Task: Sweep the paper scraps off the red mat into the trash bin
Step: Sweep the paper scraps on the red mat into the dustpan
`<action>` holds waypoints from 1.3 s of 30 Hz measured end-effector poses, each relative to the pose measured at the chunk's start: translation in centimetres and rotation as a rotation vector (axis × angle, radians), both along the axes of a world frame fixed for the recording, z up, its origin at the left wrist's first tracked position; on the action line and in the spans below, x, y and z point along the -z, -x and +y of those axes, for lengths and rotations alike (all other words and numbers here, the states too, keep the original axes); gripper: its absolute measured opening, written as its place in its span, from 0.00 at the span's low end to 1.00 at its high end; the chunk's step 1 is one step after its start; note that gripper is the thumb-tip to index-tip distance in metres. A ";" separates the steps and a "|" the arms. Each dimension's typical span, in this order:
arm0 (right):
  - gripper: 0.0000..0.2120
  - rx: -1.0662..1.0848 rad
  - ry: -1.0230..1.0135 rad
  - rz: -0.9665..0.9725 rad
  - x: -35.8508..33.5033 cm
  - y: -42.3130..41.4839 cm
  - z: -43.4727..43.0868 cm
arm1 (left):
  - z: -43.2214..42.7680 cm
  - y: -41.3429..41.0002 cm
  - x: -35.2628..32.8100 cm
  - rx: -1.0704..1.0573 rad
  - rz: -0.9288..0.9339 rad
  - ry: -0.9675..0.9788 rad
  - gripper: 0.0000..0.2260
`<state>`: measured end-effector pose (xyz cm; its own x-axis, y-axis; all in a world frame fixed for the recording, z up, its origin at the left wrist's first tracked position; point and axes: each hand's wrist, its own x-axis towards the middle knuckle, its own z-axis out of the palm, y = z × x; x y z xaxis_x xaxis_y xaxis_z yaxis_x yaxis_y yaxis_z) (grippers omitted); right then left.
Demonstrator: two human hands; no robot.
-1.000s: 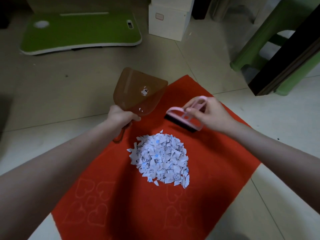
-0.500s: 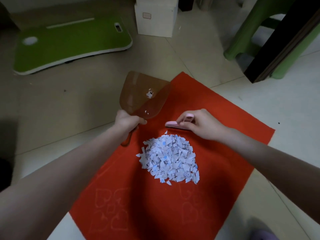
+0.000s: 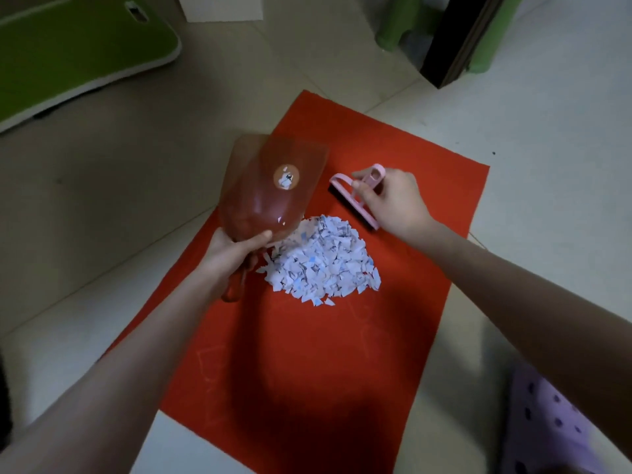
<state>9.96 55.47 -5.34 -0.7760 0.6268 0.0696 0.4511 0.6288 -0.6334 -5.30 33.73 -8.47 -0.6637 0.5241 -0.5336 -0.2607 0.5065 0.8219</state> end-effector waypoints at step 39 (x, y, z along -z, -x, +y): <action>0.08 -0.618 -0.240 -0.440 1.6 6.5 -7.8 | -19.7 -3.2 -3.0 0.215 -0.169 0.510 0.29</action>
<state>3.51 47.67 -6.92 -0.9659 0.0809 -0.2459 0.1538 0.9434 -0.2938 -2.14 13.99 -5.46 -0.4543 0.2862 -0.8436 -0.2146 0.8839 0.4155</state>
